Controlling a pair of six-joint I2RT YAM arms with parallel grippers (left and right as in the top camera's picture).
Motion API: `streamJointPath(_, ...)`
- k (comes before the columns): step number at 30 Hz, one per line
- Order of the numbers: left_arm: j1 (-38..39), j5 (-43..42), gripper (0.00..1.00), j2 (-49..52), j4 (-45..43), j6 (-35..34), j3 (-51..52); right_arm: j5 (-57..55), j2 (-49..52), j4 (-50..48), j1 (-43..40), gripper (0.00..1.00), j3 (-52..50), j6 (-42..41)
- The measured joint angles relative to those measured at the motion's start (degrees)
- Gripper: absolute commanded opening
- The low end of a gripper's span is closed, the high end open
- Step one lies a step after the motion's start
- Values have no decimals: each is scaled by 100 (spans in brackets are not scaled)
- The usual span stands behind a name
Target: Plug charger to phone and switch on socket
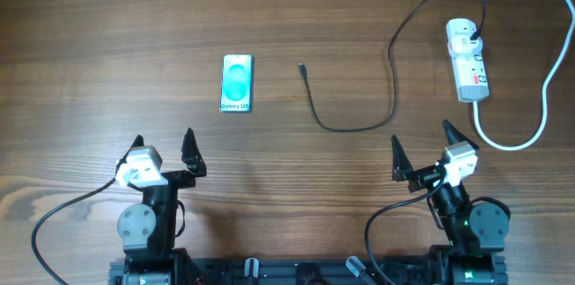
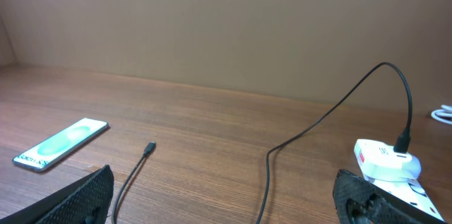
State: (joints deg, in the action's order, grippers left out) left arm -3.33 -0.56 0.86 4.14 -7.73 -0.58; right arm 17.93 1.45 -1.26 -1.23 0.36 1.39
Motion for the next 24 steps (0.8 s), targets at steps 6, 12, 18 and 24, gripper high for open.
streamJointPath(6, 0, 0, 100, 0, 0, 0, 0, 0, 0, -2, 0, 100, 0, 0)
streamJointPath(12, 0, 0, 100, 0, 0, 0, 0, 0, 0, -2, 0, 100, 0, 0)
streamJointPath(18, 0, -87, 100, 0, -105, 0, 0, 0, 0, -2, 0, 100, 0, -2)
streamJointPath(24, 0, -162, 100, 26, -1279, 17, 24, 2, 15, 0, 0, 100, 0, 0)
